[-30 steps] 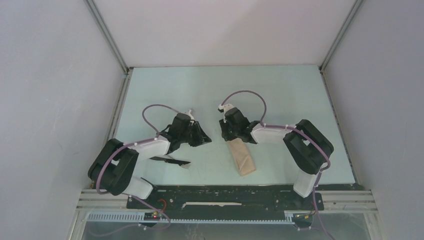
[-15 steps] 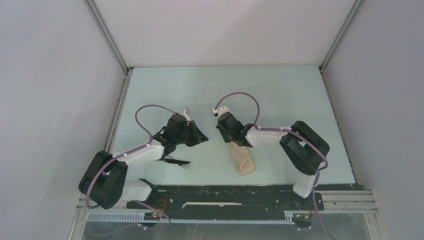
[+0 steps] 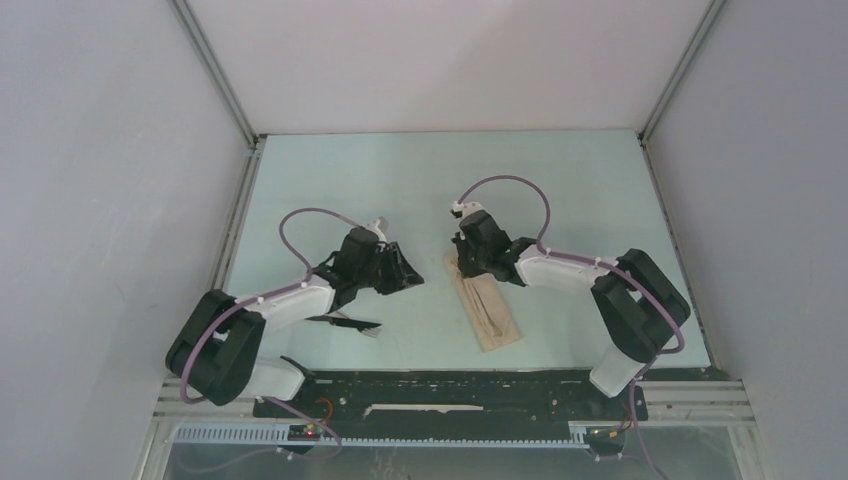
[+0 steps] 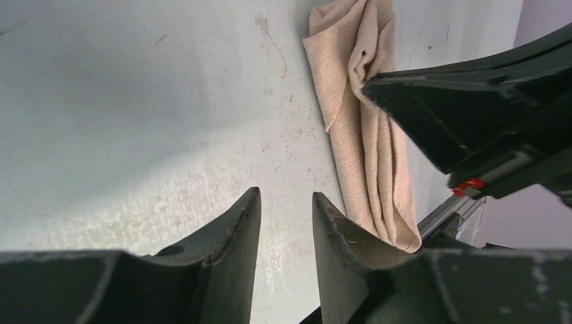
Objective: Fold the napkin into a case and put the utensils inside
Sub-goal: Pick up the top corner of the smaller rectangle folded napkin from the center of the board.
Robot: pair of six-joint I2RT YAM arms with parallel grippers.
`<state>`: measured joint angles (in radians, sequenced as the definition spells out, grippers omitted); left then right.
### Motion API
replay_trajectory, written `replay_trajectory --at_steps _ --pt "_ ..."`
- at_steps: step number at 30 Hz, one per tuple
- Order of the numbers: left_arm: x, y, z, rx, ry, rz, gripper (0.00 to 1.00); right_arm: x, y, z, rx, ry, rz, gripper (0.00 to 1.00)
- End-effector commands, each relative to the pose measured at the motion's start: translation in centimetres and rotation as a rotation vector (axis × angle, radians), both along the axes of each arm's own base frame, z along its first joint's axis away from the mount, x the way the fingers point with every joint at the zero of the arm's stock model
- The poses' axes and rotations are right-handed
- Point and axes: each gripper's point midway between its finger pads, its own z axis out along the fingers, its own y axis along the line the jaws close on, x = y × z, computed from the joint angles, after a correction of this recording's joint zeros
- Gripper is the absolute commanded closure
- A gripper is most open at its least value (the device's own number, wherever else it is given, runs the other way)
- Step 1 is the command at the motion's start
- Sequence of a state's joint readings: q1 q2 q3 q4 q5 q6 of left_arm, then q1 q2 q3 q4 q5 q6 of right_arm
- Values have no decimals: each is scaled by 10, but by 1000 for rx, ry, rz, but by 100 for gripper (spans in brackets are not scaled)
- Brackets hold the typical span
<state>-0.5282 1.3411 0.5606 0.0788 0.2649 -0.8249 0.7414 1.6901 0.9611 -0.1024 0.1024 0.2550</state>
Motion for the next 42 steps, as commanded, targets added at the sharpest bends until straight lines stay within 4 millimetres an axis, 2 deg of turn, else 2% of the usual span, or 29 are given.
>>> replay_trajectory --at_steps 1,6,11,15,19,21,23,26,32,37,42 --pt "13 -28 21 -28 -84 -84 59 -12 -1 18 119 67 -49 100" --pt "18 -58 22 -8 -88 -169 59 -17 -9 14 151 95 -66 100" --pt "26 -77 13 149 -99 -204 55 -18 -17 13 184 111 -91 100" --pt "29 -85 4 242 -113 -210 63 -16 -25 16 222 120 -122 100" --pt "32 -90 2 292 -123 -207 66 -13 -29 17 239 120 -131 100" --pt "37 -87 1 336 -124 -184 72 -13 -30 15 234 122 -133 100" --pt "42 -84 1 363 -124 -167 73 -13 -32 15 238 121 -136 100" --pt "44 -82 -4 394 -120 -164 72 -13 -34 15 241 121 -138 100" --pt "44 -91 -15 448 -110 -200 70 -12 -33 16 252 120 -140 100" --pt "48 -93 -15 496 -129 -197 74 -10 -35 17 255 120 -146 100" --pt "51 -97 -19 527 -133 -210 70 -10 -36 21 260 112 -142 100"
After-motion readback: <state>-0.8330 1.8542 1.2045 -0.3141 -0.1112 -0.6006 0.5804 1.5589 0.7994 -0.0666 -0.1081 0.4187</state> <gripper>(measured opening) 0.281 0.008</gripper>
